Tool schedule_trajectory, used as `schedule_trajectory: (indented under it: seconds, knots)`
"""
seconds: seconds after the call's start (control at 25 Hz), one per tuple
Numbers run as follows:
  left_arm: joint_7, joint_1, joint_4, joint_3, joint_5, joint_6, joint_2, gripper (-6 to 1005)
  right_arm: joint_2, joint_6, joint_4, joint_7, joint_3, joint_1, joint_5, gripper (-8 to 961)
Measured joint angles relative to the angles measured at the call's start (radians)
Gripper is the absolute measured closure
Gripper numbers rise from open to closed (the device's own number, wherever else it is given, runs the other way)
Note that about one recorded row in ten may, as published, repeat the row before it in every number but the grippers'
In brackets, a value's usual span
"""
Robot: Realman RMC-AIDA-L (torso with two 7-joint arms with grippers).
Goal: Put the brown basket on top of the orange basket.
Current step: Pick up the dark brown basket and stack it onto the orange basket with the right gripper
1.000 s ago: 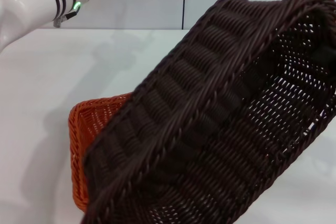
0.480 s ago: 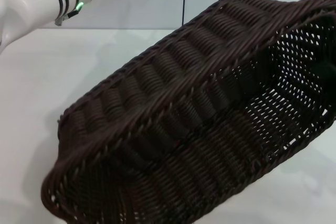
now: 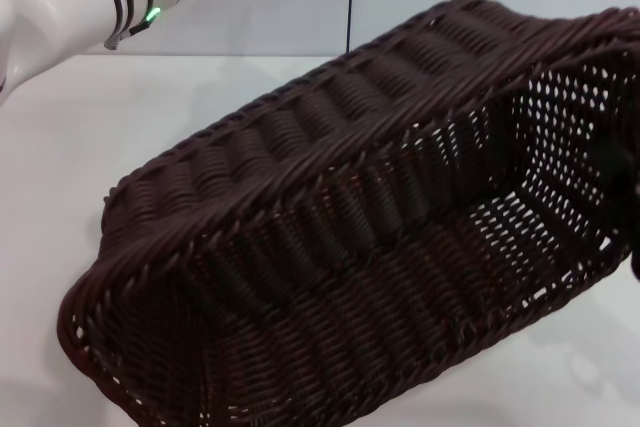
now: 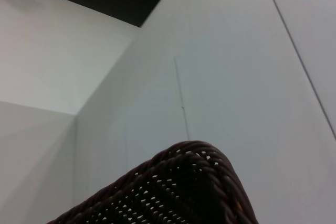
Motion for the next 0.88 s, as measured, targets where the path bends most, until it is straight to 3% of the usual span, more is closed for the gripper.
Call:
schedule_trajectory:
  seconds: [0.88]
  knots:
    - [0.042,-0.026,-0.041,0.020,0.000,0.002,-0.003,155,0.006,0.139,0.145,-0.048,-0.014,-0.060,-0.023,765]
